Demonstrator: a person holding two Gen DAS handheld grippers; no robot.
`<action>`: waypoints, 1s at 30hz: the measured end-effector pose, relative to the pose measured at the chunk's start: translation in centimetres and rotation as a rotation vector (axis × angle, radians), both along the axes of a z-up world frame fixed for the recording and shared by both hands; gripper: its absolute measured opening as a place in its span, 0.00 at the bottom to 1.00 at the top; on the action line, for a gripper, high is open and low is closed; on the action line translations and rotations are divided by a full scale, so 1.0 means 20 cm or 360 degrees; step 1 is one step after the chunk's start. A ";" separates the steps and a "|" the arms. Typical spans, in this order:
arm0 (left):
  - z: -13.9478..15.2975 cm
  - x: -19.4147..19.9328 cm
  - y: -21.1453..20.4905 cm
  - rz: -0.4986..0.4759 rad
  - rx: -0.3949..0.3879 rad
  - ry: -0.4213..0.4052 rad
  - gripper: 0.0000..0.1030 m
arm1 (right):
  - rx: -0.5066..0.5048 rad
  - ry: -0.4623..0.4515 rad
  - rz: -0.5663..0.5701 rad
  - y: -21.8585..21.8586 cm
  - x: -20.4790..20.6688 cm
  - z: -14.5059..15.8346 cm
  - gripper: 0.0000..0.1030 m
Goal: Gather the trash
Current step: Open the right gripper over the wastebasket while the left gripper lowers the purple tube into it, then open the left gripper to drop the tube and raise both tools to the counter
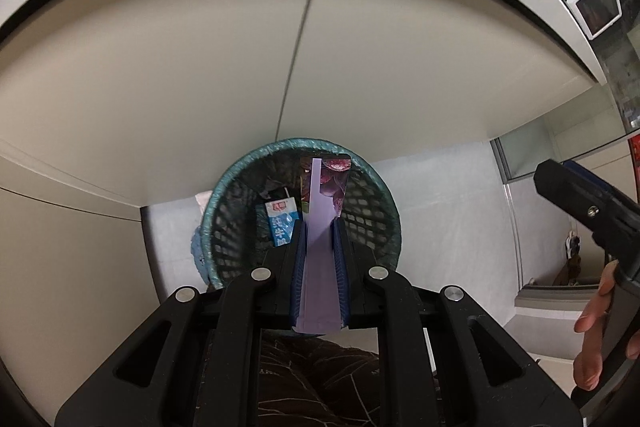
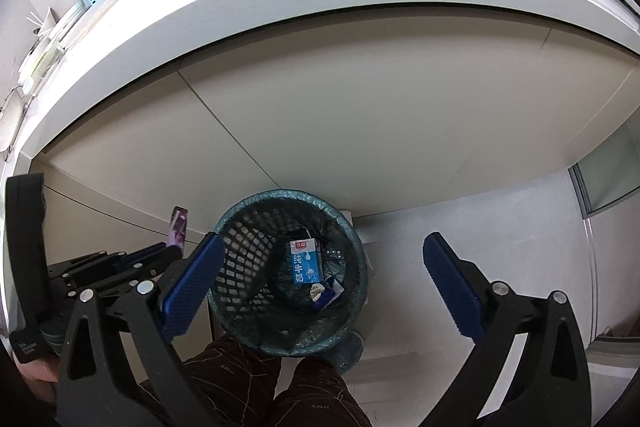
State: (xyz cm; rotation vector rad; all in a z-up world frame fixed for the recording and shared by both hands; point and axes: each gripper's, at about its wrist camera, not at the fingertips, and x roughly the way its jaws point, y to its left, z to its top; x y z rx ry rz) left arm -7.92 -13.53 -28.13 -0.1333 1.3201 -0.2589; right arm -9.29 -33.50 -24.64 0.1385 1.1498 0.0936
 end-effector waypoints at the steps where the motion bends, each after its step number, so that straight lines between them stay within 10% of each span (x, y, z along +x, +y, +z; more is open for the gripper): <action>1: -0.01 0.00 -0.01 -0.0009 0.0000 0.0006 0.13 | -0.0003 -0.0002 0.0001 0.00 0.00 0.00 0.93; 20: -0.09 0.00 -0.14 -0.0048 0.0010 0.0041 0.23 | -0.0028 0.0001 0.0017 -0.08 0.03 0.03 0.93; 30: 0.02 -0.01 -0.16 -0.0067 0.0090 -0.0094 0.69 | -0.0013 0.0001 0.0023 -0.08 0.04 0.04 0.93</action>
